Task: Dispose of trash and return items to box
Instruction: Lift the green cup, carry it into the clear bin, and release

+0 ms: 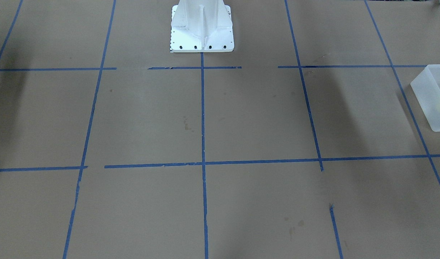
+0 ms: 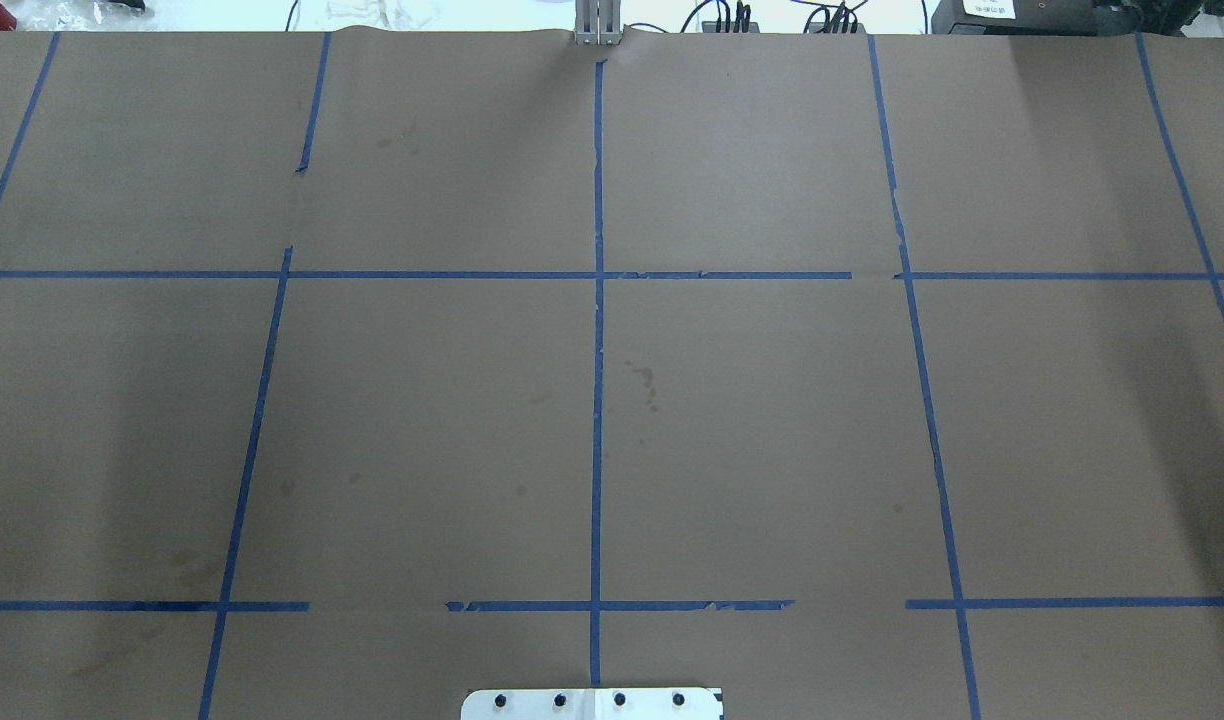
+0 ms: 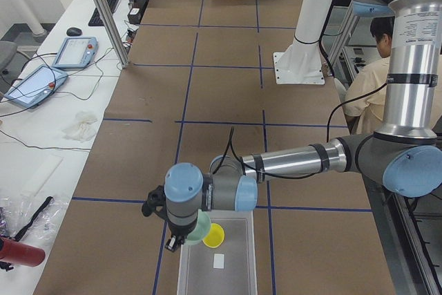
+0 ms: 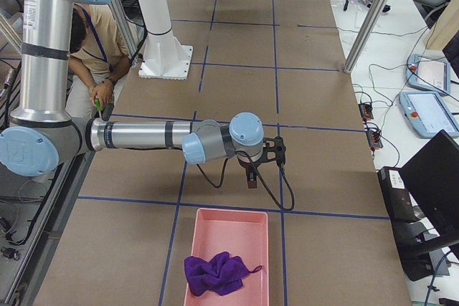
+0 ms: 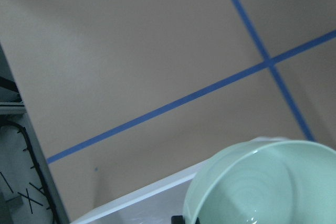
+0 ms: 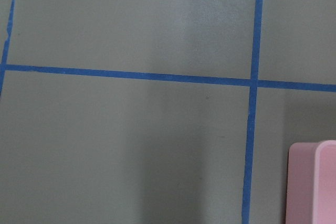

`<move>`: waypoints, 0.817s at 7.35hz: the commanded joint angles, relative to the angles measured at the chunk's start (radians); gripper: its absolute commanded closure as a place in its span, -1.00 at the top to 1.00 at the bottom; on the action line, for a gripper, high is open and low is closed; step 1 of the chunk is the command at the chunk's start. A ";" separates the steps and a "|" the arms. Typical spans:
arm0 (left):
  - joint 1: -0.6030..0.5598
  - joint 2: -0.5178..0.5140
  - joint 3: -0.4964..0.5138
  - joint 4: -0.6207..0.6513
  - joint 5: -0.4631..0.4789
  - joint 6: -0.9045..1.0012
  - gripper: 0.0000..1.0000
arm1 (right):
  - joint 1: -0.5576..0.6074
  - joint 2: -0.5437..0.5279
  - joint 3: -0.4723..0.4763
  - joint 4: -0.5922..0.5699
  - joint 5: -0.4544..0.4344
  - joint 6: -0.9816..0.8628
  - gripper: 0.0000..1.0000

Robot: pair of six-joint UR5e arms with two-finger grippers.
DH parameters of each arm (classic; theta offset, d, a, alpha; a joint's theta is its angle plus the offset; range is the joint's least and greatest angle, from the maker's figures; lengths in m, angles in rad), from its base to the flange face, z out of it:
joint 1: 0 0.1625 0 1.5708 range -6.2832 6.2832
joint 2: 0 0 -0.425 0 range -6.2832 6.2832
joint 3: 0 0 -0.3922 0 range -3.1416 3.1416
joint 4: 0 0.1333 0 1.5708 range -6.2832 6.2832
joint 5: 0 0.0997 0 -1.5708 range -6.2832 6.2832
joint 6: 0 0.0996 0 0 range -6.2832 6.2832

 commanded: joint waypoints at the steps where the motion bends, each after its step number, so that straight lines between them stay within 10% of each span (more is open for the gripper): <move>1: -0.036 0.067 0.091 -0.041 0.003 0.052 -1.00 | -0.001 0.002 0.000 0.000 0.002 0.000 1.00; 6: -0.055 0.076 0.106 -0.088 0.013 0.050 -1.00 | -0.001 -0.004 0.012 0.000 0.003 0.000 1.00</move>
